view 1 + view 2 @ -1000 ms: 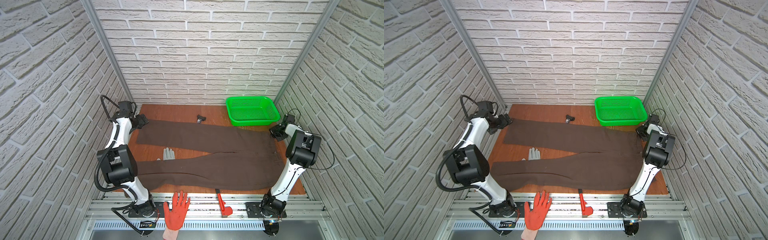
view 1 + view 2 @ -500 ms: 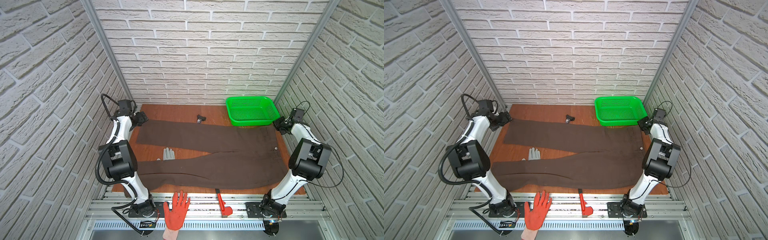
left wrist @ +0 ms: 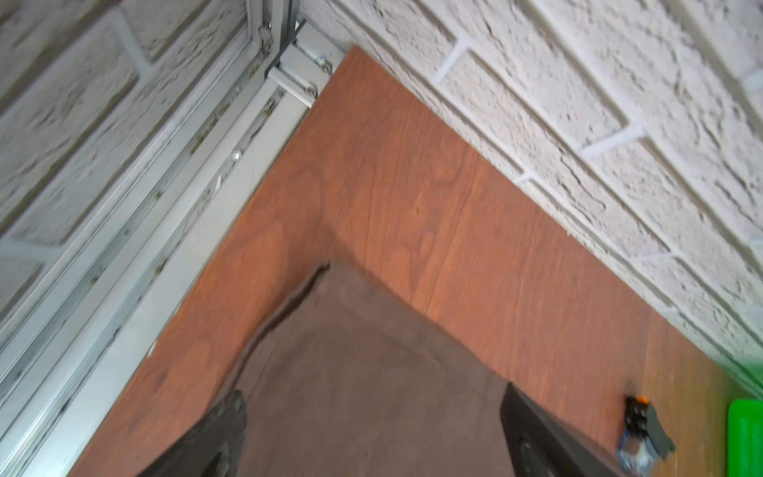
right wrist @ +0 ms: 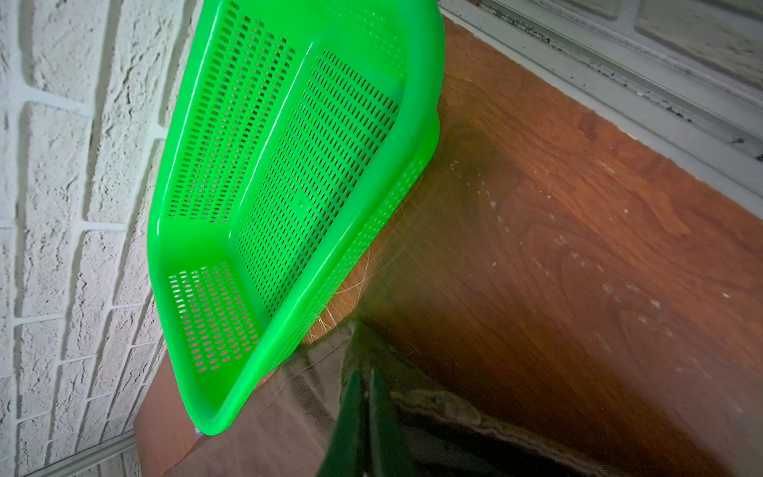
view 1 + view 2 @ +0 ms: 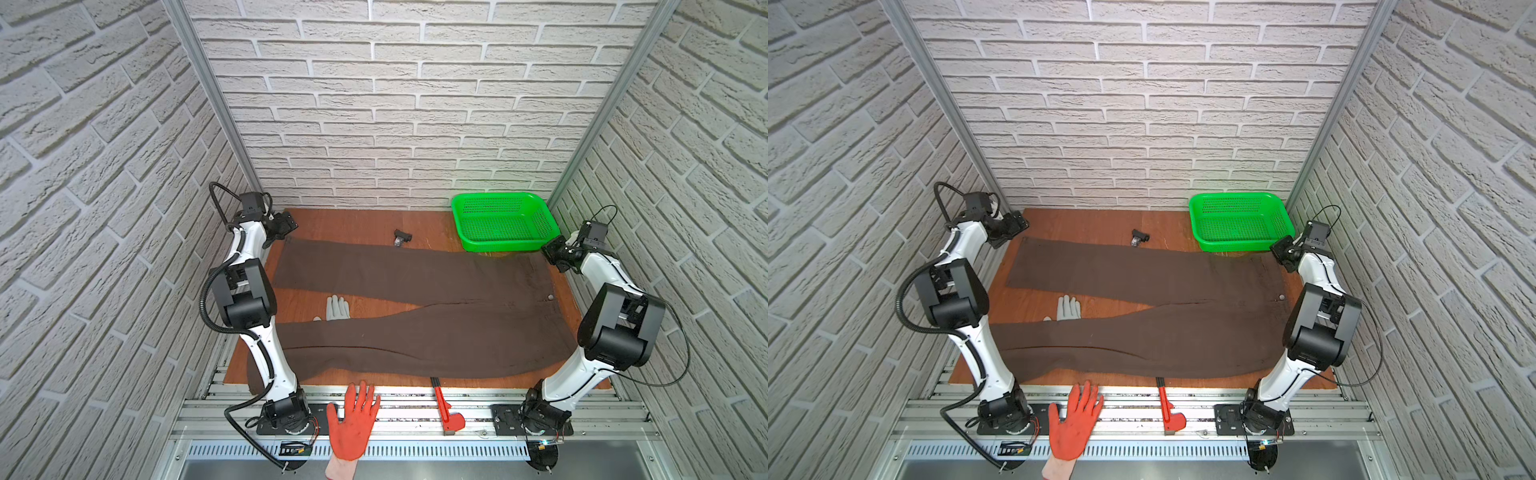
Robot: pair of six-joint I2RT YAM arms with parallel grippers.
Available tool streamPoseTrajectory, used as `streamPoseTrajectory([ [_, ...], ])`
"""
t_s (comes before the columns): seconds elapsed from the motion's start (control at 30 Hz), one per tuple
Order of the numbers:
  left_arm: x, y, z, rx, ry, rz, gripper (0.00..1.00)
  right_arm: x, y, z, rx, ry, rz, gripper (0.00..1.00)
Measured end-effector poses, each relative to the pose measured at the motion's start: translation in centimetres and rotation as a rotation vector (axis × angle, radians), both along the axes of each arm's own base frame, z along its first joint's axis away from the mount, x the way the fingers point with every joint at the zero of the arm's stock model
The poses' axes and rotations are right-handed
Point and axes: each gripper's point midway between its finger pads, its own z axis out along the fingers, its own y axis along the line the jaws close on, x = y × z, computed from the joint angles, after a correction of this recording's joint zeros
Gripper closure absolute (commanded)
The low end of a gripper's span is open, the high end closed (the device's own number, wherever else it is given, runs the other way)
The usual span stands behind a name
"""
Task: Fold and stack the trousers
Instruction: Fold the trousers at the center of the table.
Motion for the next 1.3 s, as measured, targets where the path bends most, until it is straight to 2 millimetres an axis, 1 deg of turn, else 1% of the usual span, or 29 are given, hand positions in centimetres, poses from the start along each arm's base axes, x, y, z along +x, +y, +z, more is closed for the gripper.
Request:
streamPoseTrajectory([
  [0.13,2.1,0.8,-1.6,0.004,0.018,0.013,0.04,0.1,0.7,-0.2,0.000,0.005,0.018,0.94],
  [0.3,4.1,1.8,-3.8,0.007,0.053,0.033,0.05,0.2,1.1,-0.2,-0.004,0.006,0.028,0.95],
  [0.47,4.7,2.1,-6.9,-0.010,0.106,0.044,0.07,0.3,1.2,-0.3,-0.009,0.009,0.030,0.94],
  [0.57,4.7,2.1,-8.2,-0.020,0.131,0.046,0.07,0.3,1.2,-0.4,-0.012,0.011,0.032,0.95],
  [0.63,4.7,2.1,-8.8,-0.025,0.140,0.046,0.08,0.4,1.4,-0.5,-0.012,0.013,0.034,0.94],
  [0.8,5.6,2.2,-8.8,-0.034,0.122,0.051,0.10,0.6,1.9,-0.9,-0.013,0.021,0.049,0.94],
  [1.03,6.1,2.1,-9.3,-0.060,0.111,0.064,0.13,1.2,3.3,-2.5,0.001,0.056,0.084,0.94],
  [1.2,6.7,2.2,-9.4,-0.069,0.094,0.076,0.18,1.5,3.5,-2.1,-0.003,0.049,0.089,0.95],
  [1.3,6.8,2.3,-9.5,-0.071,0.092,0.079,0.24,1.6,3.4,-1.9,-0.005,0.044,0.089,0.94],
])
